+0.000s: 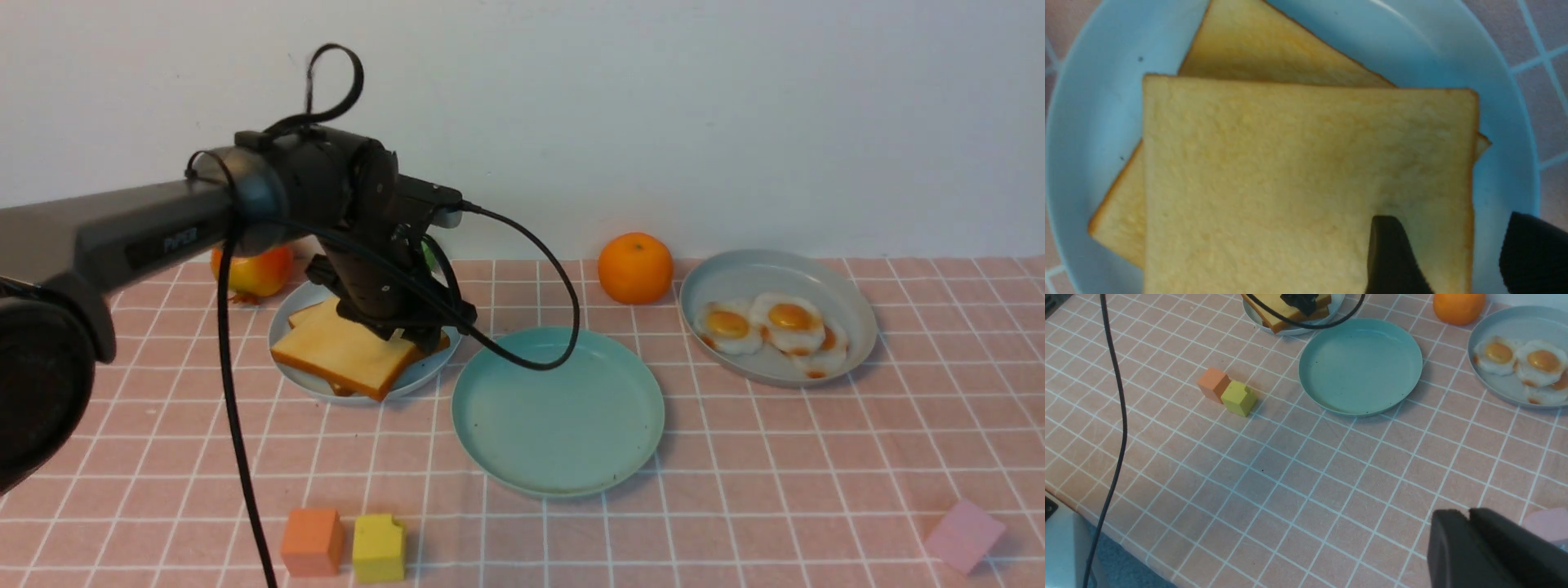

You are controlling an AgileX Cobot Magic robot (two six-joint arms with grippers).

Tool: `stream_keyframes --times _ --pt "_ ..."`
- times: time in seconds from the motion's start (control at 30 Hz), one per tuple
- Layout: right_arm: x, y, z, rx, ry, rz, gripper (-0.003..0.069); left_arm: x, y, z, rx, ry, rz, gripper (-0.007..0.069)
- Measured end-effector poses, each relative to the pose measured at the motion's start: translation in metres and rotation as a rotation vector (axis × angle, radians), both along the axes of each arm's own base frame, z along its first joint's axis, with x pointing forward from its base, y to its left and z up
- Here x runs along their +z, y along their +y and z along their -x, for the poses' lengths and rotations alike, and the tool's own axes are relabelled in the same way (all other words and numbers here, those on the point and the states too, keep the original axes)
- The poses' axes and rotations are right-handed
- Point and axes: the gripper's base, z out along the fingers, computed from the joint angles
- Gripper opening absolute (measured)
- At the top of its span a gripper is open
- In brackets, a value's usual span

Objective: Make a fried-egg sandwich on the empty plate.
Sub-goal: Use the left arm to grab a slice of bread

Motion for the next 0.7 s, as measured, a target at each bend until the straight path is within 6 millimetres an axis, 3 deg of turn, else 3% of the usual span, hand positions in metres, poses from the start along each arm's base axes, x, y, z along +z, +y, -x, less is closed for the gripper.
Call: stream_keyframes --times 0.2,0.5,0.7 --pt "0.0008 0.0003 -0.0010 -0.003 -0.011 -0.007 0.0099 0.0011 0.0018 -0.0055 -0.025 -0.063 -0.041 0.0408" --pt "0.0046 0.0004 -0.0039 -0.017 -0.056 -0.026 0.0105 -0.0009 0.0034 -0.0024 -0.022 -0.023 -0.058 0.0416" --pt "0.0046 0.0004 -0.0039 -0.017 -0.057 -0.027 0.0108 -0.0019 0.0043 -0.0006 -0.021 0.000 -0.068 0.0470"
